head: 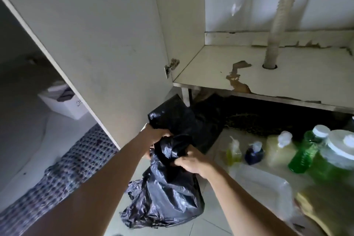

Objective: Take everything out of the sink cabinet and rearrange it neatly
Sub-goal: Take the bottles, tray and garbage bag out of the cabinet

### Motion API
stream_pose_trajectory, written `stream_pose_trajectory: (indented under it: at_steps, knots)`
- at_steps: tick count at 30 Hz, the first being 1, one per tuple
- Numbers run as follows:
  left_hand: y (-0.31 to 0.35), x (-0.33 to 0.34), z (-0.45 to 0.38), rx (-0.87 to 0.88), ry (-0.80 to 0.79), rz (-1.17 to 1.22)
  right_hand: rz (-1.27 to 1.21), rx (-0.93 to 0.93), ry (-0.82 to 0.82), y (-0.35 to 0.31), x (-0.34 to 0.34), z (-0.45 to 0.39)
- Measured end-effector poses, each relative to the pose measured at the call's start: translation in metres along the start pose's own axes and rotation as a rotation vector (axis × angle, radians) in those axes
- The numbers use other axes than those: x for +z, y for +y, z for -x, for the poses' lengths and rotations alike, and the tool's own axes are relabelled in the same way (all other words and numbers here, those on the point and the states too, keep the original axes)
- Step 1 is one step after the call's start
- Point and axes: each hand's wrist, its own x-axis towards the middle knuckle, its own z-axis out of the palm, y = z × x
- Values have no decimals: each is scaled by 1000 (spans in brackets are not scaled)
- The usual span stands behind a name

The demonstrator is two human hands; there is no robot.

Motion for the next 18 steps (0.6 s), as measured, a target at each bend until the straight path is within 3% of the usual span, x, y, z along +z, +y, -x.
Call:
stream_pose_trajectory:
  at_steps: [4, 7, 11, 14, 16, 18]
  knots:
    - [-37, -21, 0, 28, -20, -245, -88, 128, -51, 3, 60, 7]
    - [-58, -38, 7, -47, -87, -503, -96, 166, -108, 6, 97, 9]
    - [-83, -56, 15, -189, -167, -778, -13, 216, -210, 6, 127, 14]
    - [-95, -62, 11, -140, -160, -964, 192, 162, -272, 2, 127, 17]
    - [-99, -64, 13, -105, -155, -1032, 265, 145, -229, 1, 112, 19]
    - [-107, -60, 8, -45, -153, -1109, 278, 145, -72, -1, 89, 23]
